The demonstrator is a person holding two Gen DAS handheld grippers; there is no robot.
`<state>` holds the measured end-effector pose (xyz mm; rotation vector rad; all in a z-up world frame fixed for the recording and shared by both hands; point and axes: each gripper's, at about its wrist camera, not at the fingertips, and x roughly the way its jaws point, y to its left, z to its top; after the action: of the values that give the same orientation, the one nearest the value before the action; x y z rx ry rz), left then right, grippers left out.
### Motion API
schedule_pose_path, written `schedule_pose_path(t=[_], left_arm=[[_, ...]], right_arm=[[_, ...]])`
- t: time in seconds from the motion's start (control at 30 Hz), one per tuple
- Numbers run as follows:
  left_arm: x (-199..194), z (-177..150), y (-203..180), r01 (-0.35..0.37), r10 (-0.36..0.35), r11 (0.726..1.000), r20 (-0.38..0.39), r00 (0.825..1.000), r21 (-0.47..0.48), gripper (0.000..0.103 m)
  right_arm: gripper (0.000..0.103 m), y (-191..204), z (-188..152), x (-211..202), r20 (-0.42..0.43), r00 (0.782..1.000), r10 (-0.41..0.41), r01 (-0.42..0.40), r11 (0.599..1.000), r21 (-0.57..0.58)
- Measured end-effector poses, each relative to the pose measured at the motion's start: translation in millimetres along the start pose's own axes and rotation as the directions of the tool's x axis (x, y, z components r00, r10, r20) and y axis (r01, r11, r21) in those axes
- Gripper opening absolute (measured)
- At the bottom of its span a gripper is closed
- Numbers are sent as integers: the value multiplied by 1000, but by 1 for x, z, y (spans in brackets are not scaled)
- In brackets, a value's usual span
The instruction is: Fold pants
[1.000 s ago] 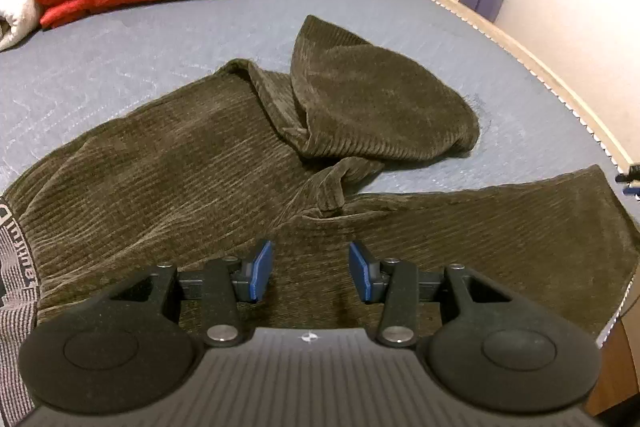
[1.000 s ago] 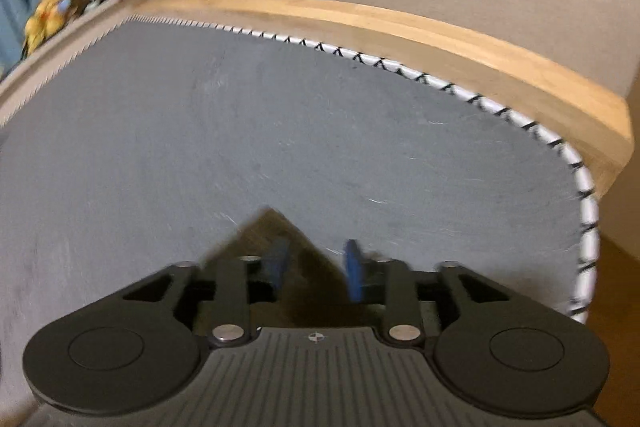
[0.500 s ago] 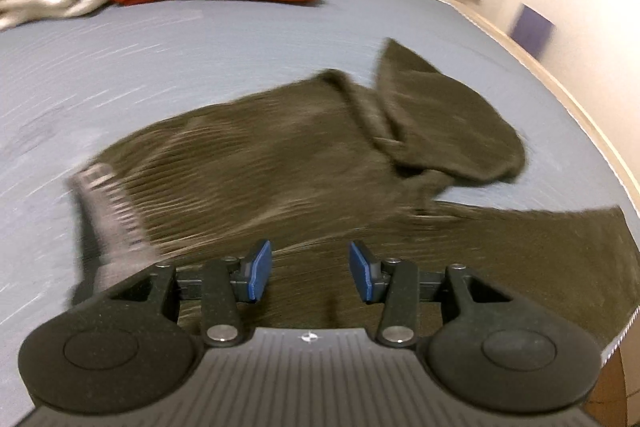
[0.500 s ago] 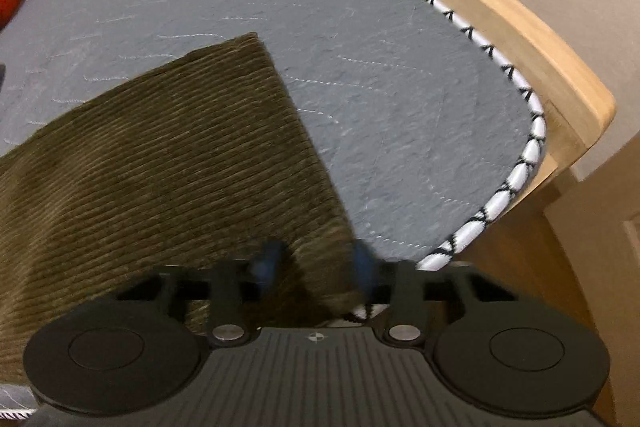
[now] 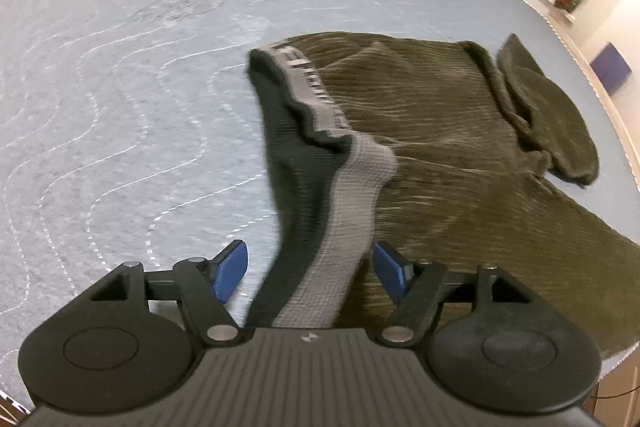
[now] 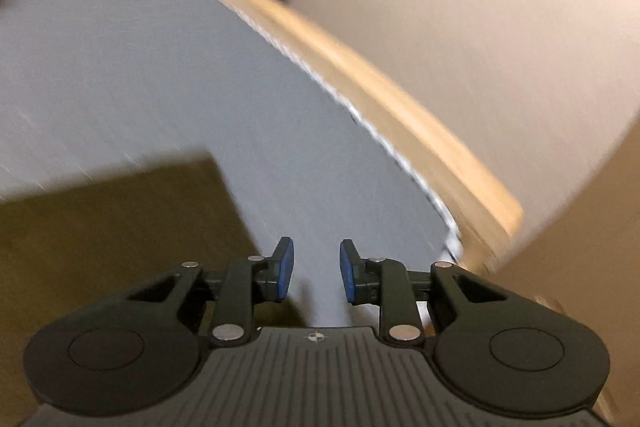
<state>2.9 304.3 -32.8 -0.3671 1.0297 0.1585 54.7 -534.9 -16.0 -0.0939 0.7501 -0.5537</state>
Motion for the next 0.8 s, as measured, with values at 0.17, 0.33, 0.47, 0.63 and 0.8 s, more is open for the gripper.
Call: schedule_pose_path(t=[0.17,0.33,0.47,0.63,0.8], left_arm=[[2,2,8,41,-41,998,-4,999,-38,75],[8,5,-1,52,-52,999,5,999,-6,75],[14,9,-4,48,-48,999,9,999,20,75],[25,13,1,67,-67,998,-3,998,17,75],[32,19,5,106,-106,994,-15,994,7,75]], right_arm=[[34,83,19,-59,144,948,284,-262,953,-153],[42,183,7,-132,156,817,555,-471,798,-375],[42,246,-17,-181,72,727,683,-564,653,-505],[42,313,-79,-230,-121,625,771,-613,388,-688],[42,350,-134,-269,-277,542,793,-603,138,-786]])
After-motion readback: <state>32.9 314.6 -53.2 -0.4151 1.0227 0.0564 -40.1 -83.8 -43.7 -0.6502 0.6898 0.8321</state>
